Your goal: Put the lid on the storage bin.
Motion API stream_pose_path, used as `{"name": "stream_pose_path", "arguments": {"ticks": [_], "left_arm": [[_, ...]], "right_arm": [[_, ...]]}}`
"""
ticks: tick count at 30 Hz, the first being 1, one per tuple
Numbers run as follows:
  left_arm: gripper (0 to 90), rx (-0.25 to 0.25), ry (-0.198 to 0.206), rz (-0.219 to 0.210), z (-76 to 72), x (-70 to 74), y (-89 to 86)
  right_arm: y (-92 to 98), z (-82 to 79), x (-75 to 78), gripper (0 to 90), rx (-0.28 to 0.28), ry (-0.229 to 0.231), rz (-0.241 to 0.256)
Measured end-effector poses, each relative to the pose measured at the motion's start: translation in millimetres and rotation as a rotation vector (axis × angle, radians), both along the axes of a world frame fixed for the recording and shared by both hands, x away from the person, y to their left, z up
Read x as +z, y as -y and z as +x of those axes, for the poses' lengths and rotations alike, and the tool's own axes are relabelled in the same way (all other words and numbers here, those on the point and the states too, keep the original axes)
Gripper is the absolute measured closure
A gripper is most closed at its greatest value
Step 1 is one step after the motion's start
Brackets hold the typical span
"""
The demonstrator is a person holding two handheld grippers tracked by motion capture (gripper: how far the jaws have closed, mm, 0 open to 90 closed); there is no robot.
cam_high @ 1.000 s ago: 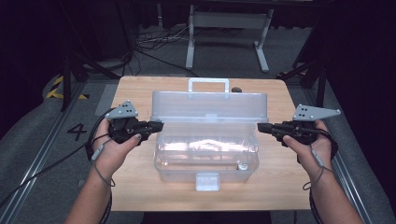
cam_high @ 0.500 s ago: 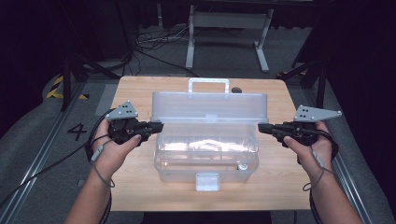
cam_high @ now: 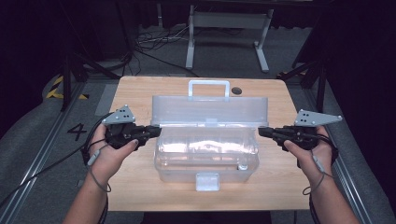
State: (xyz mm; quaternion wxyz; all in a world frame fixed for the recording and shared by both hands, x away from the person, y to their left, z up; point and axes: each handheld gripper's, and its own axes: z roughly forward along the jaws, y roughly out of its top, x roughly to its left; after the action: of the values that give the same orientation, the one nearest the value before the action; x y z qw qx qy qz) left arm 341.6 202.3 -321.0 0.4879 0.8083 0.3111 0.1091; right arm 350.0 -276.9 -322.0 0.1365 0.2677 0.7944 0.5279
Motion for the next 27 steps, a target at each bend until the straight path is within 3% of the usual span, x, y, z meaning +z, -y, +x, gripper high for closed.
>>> {"name": "stream_pose_path", "arguments": {"ticks": [27], "left_arm": [[81.1,-0.023,-0.017,0.046,-17.0,-9.6,-3.9]], "right_arm": [[-0.5,-15.5,-14.0,90.0,0.021,-0.015,-0.047]]}}
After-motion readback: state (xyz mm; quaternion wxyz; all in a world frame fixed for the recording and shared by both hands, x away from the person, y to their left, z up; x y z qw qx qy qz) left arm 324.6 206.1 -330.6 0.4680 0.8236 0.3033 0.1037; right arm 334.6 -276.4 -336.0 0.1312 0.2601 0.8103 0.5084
